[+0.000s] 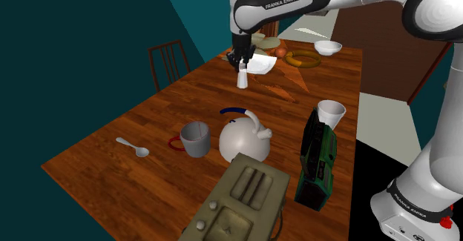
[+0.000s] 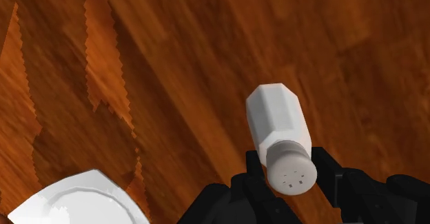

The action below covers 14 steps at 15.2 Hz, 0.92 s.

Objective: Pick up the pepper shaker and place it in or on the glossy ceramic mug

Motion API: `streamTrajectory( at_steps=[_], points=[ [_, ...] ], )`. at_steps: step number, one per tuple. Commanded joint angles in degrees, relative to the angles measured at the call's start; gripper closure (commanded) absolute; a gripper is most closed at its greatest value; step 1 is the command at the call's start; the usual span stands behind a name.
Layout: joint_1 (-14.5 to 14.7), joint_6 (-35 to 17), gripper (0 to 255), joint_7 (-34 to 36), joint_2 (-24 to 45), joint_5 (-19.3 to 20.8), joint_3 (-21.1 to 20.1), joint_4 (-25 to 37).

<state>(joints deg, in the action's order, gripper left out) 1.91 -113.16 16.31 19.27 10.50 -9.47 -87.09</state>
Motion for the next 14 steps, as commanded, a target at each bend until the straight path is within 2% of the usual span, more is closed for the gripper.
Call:
streamTrajectory(
  at_steps=[1, 9, 14],
  points=[
    [0.1, 1.4, 255, -0.2, -0.2, -0.1, -0.1, 1.2],
    [0.3, 7.2, 255, -0.9, -0.2, -0.4, -0.2, 7.0],
    [4.6, 9.0, 255, 5.1, -0.4, 0.8, -2.0, 7.8]
  ],
)
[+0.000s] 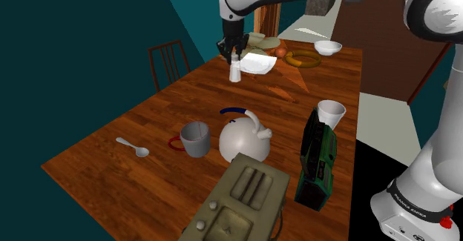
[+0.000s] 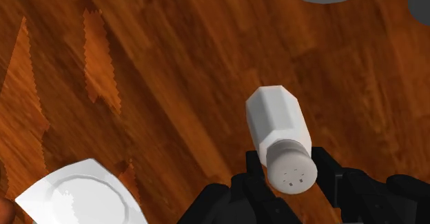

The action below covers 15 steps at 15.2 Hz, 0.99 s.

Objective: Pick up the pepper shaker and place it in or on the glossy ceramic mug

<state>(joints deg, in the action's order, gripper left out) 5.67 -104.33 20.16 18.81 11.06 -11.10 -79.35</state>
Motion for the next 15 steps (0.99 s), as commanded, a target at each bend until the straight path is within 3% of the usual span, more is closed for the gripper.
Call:
streamTrajectory(
  at_steps=[1, 9, 15],
  points=[
    [1.7, 0.7, 255, 2.4, 0.2, 0.5, -0.7, 0.5],
    [9.4, 5.6, 255, 11.7, 3.7, 3.0, -3.3, 7.3],
    [16.4, 11.4, 255, 18.0, 9.6, 5.4, -4.7, 17.7]
  ],
)
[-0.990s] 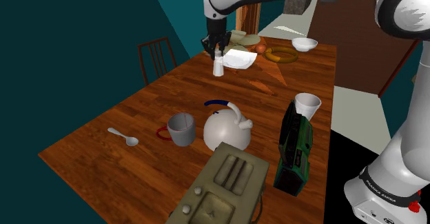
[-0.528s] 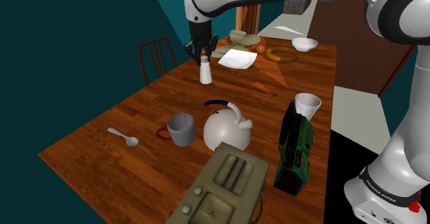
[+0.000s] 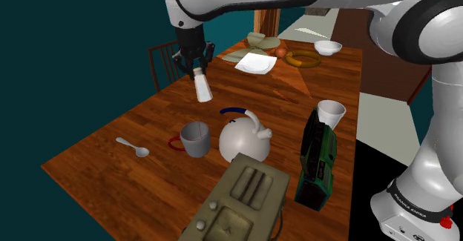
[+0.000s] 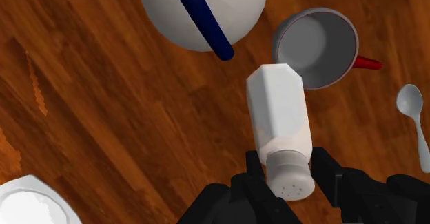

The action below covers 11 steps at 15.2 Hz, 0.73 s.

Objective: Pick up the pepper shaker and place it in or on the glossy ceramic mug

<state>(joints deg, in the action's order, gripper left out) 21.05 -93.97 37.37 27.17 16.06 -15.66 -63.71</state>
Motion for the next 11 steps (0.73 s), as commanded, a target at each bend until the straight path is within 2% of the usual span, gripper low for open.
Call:
streamTrajectory(
  at_steps=[1, 4, 7, 9, 11],
  points=[
    [2.3, 2.2, 255, 1.7, 2.6, 0.9, -0.2, 4.5],
    [6.9, 6.9, 255, 4.1, 8.1, 2.5, -0.3, 14.1],
    [12.5, 14.3, 255, 4.7, 17.1, 4.2, 0.6, 30.5],
    [10.9, 9.9, 255, 5.8, 13.4, 3.6, 0.0, 22.3],
    [9.9, 7.0, 255, 6.5, 11.5, 3.3, -0.3, 17.2]
  ],
)
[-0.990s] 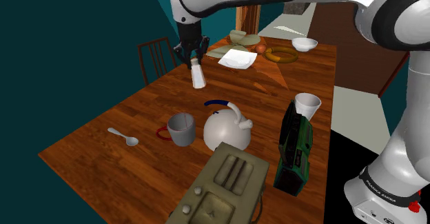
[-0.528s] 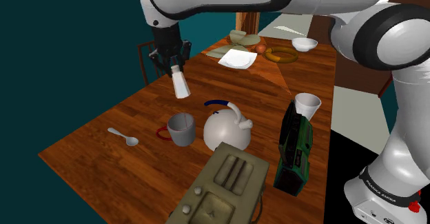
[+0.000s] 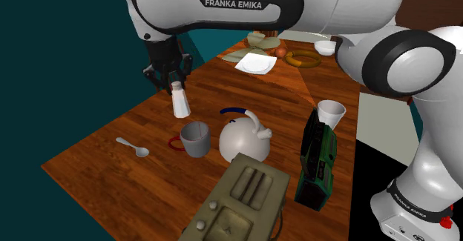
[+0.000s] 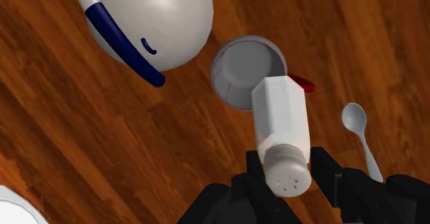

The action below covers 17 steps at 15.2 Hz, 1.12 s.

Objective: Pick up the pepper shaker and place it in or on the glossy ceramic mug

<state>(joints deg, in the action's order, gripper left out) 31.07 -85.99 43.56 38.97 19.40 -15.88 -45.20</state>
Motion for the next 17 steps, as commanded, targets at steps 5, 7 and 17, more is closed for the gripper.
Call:
streamTrajectory(
  at_steps=[5, 7, 17],
  points=[
    [-1.6, -6.6, 255, 1.5, -3.0, -0.5, -0.5, -9.9],
    [-2.0, -8.6, 255, 1.9, -3.7, -0.5, -0.5, -12.6],
    [-3.4, -16.6, 255, 3.5, -5.1, -0.5, -0.6, -22.2]
  ],
)
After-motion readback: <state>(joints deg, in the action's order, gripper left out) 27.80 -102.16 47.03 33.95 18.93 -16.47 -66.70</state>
